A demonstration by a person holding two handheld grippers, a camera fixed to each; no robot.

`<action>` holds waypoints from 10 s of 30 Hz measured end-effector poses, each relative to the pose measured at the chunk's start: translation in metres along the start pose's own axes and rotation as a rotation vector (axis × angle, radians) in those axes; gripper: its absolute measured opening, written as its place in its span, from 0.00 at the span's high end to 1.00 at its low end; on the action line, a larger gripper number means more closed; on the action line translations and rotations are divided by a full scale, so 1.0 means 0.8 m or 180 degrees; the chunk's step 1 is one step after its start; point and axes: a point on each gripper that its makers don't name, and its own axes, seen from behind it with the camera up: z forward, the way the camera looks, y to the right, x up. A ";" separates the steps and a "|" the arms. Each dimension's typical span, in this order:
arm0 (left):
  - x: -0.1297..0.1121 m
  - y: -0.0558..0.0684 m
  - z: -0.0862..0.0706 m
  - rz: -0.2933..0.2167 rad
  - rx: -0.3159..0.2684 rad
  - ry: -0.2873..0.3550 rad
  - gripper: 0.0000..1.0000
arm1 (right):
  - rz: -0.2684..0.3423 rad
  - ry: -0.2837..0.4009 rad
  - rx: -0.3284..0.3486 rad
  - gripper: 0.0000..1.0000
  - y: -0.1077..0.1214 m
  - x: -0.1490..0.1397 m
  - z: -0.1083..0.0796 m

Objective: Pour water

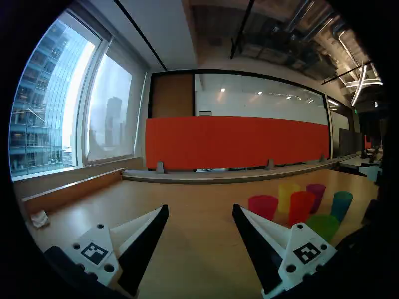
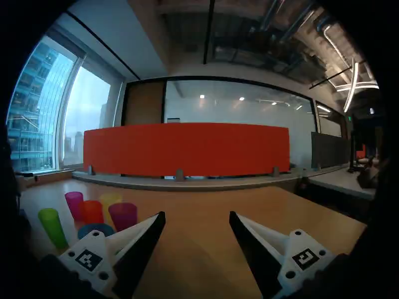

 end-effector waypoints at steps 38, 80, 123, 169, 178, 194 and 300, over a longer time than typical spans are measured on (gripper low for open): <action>0.116 0.017 0.020 0.0165 -0.0290 0.0038 0.05 | 0.0030 -0.0267 0.0247 0.01 -0.013 0.096 0.015; 0.266 0.062 0.029 0.0076 -0.1157 -0.0065 0.05 | -0.0074 -0.0235 0.1173 0.01 -0.084 0.237 0.019; 0.225 0.152 -0.016 0.0198 -0.2319 -0.0374 0.05 | -0.0352 -0.0684 0.2271 0.01 -0.148 0.202 -0.036; 0.065 0.208 -0.068 0.0651 -0.3034 -0.1203 0.04 | -0.0883 -0.1662 0.2687 0.01 -0.143 0.050 -0.071; 0.026 0.214 -0.077 0.0695 -0.3127 -0.1397 0.04 | -0.0949 -0.1803 0.2703 0.01 -0.144 0.017 -0.074; -0.033 0.224 -0.086 0.0823 -0.3223 -0.1652 0.04 | -0.0997 -0.2004 0.2716 0.01 -0.148 -0.037 -0.070; -0.066 0.273 -0.051 0.0829 -0.3241 -0.1714 0.12 | -0.1045 -0.1979 0.2781 0.08 -0.206 -0.087 -0.035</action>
